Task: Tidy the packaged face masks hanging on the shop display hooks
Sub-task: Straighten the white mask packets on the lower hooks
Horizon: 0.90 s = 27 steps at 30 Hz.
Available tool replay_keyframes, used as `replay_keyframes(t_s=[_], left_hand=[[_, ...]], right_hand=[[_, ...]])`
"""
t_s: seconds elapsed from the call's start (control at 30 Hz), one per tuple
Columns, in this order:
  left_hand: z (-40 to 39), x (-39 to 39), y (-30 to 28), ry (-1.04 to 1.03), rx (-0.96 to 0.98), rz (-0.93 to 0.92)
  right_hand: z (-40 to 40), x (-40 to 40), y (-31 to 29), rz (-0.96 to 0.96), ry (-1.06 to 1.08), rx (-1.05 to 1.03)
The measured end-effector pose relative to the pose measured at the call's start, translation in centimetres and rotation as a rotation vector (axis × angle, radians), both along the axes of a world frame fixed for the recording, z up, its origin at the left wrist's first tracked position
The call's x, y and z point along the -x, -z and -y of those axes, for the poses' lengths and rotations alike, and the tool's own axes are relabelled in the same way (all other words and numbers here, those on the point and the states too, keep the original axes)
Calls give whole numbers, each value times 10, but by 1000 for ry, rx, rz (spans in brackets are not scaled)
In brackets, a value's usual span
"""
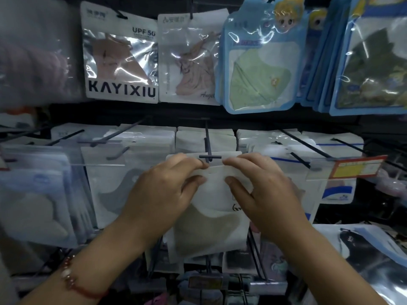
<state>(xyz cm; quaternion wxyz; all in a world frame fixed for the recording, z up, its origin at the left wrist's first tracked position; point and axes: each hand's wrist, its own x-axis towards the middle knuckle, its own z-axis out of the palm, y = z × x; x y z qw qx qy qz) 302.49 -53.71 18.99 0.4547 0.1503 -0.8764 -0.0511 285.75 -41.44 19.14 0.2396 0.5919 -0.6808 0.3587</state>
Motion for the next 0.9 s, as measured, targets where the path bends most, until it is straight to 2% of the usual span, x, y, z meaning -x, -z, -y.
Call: replay_keyframes(t_s=[0.17,0.3,0.4,0.53,0.67,0.9], left_hand=[[8,7,-2,-4,-106,-33],[15,13,3,-94,65,17],[23,21,11,-133,207,-12],[33,30,20,-191,285,-38],[38,36,30,-254,257,7],[37,24,52,-347,134,83]], right_hand=[[6,3,-1,13,8,-44],[14,4,8,10,38,-136],[18,4,12,18,37,-246],[23,1,18,26,124,-355],[26,-9,32,4,155,-367],[34,-27,64,-6,35,-347]])
